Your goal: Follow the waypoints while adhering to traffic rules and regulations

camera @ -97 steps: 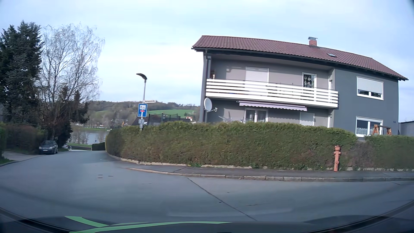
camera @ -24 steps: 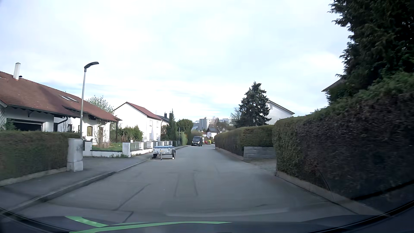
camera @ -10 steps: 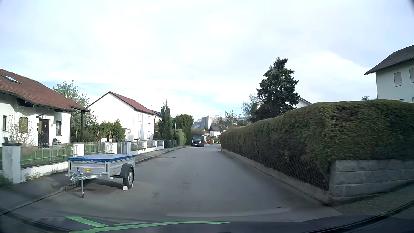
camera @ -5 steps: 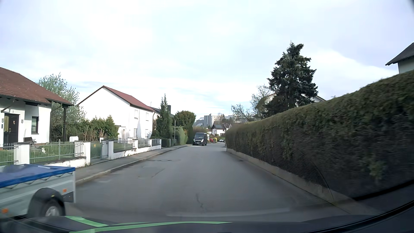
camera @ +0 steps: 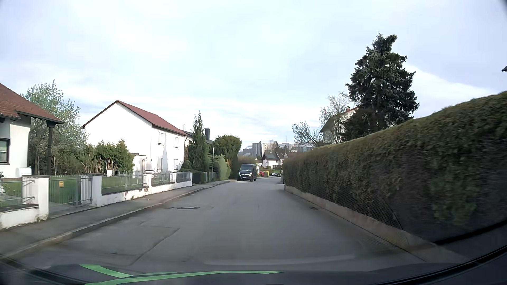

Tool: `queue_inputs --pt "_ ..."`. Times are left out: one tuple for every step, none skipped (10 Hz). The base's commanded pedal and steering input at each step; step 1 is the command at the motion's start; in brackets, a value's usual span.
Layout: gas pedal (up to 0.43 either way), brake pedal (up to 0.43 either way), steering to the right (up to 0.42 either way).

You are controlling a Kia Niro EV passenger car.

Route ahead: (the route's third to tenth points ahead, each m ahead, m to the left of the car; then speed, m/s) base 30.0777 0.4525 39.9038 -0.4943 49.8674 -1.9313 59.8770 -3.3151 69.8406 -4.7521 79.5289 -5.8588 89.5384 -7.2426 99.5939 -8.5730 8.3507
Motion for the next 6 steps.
queue_inputs --pt "0.059 0.0 -0.003" --pt "0.059 0.0 -0.001" --pt "0.059 0.0 0.001" --pt "0.059 0.0 0.002" --pt "0.059 0.0 0.002" --pt "0.059 0.0 0.003"
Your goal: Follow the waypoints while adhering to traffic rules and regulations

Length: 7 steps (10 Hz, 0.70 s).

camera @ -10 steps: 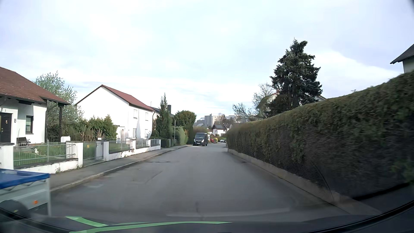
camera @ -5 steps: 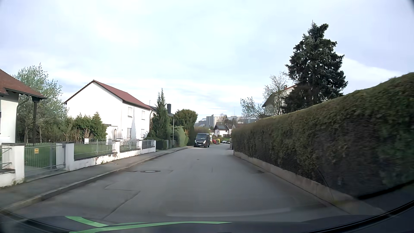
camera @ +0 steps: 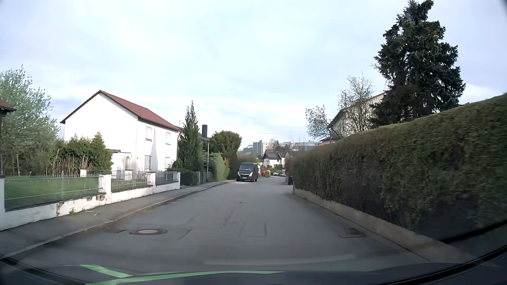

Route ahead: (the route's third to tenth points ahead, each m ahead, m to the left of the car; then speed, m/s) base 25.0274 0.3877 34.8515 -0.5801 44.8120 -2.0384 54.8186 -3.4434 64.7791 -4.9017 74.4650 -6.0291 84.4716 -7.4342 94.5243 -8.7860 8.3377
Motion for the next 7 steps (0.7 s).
queue_inputs --pt "0.059 0.0 0.003" --pt "0.059 0.0 0.004" --pt "0.059 0.0 0.004" --pt "0.059 0.0 0.005" --pt "0.059 0.0 0.005" --pt "0.059 0.0 0.006" --pt "0.059 0.0 0.007"
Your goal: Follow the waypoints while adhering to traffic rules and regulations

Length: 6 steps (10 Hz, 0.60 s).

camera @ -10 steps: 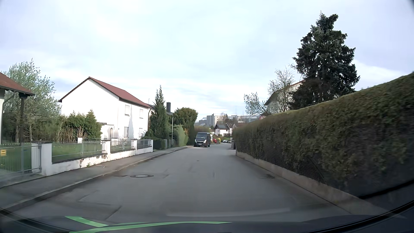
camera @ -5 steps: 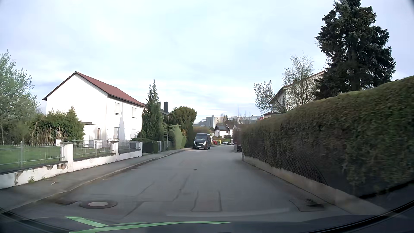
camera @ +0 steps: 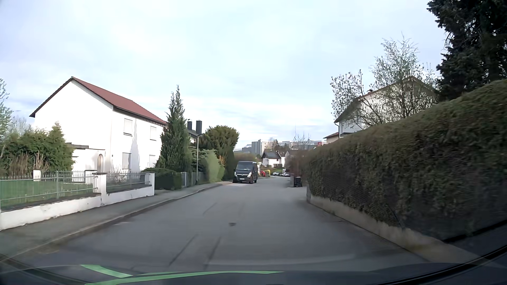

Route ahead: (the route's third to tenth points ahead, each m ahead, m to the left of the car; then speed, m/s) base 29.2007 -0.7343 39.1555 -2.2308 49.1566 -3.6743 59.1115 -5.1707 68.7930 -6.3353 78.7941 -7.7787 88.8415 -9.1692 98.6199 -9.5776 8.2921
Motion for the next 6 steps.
queue_inputs --pt "0.059 0.0 0.008" --pt "0.059 0.0 0.008" --pt "0.059 0.0 0.008" --pt "0.059 0.0 0.008" --pt "0.059 0.0 0.007" --pt "0.059 0.0 0.007"
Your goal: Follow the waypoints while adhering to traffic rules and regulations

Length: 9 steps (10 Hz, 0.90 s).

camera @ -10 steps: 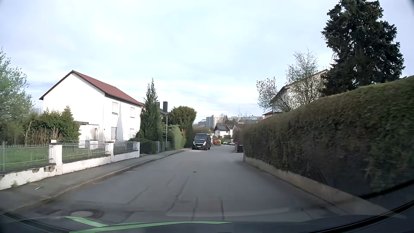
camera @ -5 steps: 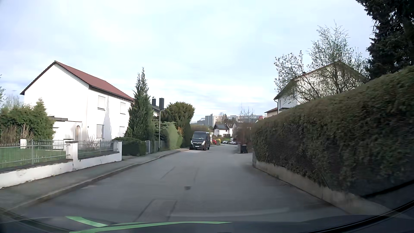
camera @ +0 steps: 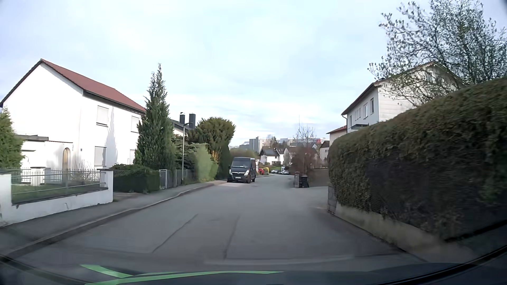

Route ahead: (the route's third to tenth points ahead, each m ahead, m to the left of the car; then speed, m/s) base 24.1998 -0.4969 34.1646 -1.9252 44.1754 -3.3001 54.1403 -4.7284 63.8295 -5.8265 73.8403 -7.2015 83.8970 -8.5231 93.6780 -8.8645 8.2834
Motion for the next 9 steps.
queue_inputs --pt "0.059 0.0 0.008" --pt "0.059 0.0 0.008" --pt "0.059 0.0 0.007" --pt "0.059 0.0 0.008" --pt "0.059 0.0 0.008" --pt "0.059 0.0 0.007" --pt "0.059 0.0 0.008" --pt "0.059 0.0 0.01" --pt "0.059 0.0 0.011"
